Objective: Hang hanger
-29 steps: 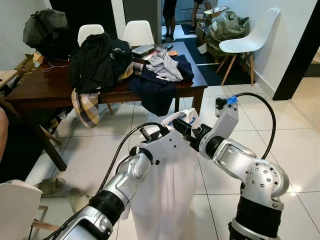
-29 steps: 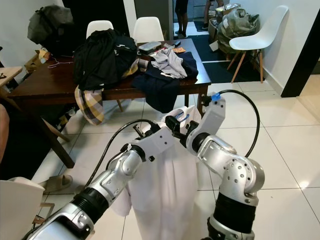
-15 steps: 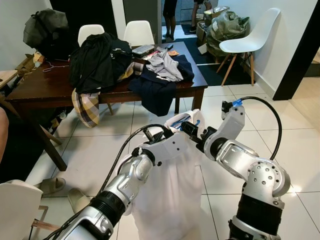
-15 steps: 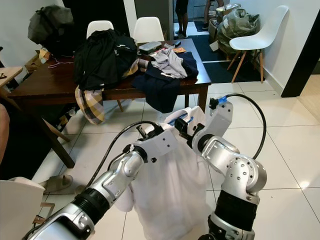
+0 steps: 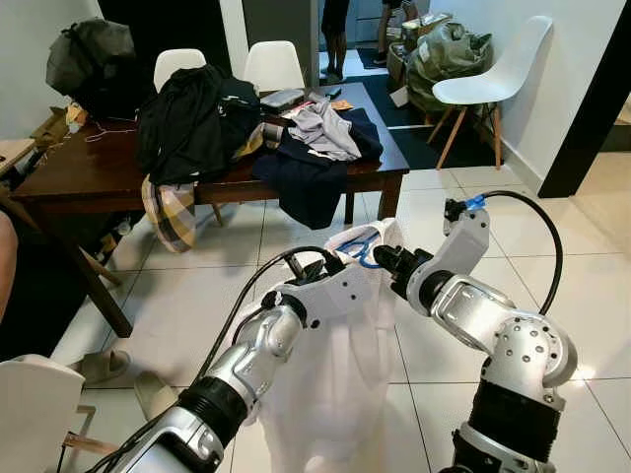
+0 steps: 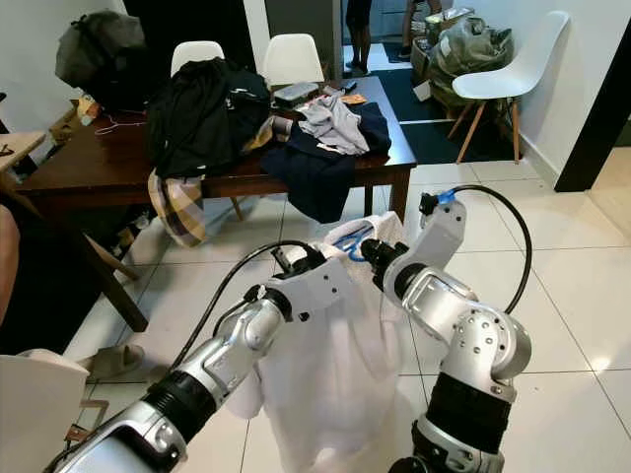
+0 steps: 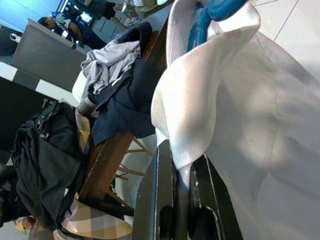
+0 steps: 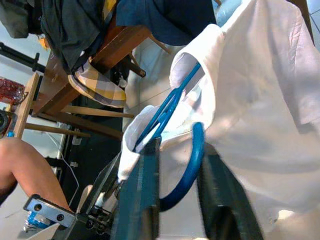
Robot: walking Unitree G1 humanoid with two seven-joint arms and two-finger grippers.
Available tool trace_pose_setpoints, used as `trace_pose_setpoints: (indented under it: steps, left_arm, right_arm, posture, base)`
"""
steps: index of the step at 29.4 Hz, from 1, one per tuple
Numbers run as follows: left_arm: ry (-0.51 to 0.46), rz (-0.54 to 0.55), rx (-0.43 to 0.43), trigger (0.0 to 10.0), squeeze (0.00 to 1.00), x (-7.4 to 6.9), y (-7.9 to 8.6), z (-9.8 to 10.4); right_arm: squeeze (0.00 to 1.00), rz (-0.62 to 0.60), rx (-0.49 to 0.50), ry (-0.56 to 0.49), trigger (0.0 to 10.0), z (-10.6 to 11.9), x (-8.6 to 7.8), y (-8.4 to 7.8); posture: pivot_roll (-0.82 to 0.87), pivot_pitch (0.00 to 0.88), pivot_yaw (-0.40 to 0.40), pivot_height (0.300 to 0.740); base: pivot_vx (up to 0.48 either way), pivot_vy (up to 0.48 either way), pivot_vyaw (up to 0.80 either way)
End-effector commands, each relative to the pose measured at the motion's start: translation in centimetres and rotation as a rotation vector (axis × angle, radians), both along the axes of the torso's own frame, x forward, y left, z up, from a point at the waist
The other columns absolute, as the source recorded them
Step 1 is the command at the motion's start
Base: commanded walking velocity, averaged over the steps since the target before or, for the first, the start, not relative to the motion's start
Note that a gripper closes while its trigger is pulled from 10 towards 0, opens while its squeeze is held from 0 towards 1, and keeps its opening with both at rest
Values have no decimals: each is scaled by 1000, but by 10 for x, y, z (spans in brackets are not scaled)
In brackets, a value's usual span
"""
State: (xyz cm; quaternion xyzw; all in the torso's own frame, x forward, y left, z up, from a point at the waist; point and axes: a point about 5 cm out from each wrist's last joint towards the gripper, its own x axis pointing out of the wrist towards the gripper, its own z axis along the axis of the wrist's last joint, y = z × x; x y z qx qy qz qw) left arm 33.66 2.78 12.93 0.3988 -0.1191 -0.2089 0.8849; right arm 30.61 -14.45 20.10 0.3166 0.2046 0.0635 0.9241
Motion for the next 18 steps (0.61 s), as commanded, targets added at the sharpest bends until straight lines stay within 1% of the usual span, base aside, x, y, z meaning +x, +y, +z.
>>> trace_pose_setpoints:
  steps: [1,8,10,11,13,14,16,18]
  left_arm:
    - [-57,-14,-21,10000,0,4,-5,14]
    - [-63,-22,-4,10000,0,3,-5,13]
    - [-70,-29,10,10000,0,3,-5,13]
    - [-70,-29,10,10000,0,3,-5,13]
    - [-77,-41,20,10000,0,2,-6,13]
    - [-77,-41,20,10000,0,2,-6,13]
    - [-91,-62,36,10000,0,1,-7,13]
    - [-96,-72,42,10000,0,1,-7,14]
  right_arm:
    - [0,28,53,27,0,-1,0,13]
    - [0,39,94,41,0,-1,0,15]
    - [0,57,136,51,0,-2,0,17]
    - [0,57,136,51,0,-2,0,17]
    - [0,85,180,57,0,-2,-1,20]
    - [0,85,180,57,0,-2,-1,20]
    - [0,106,217,59,0,-1,-2,20]
    - [0,110,223,58,0,0,-1,18]
  posture:
    - [-124,33,70,736]
    - [-123,34,69,736]
    - [-126,34,66,736]
    - [-126,34,66,736]
    - [-127,35,65,736]
    - [-127,35,65,736]
    - [-128,37,64,736]
    - [-128,37,63,736]
  base:
    - [0,0,0]
    - [0,0,0]
    - [0,0,0]
    - [0,0,0]
    - [0,0,0]
    - [0,0,0]
    - [0,0,0]
    - [0,0,0]
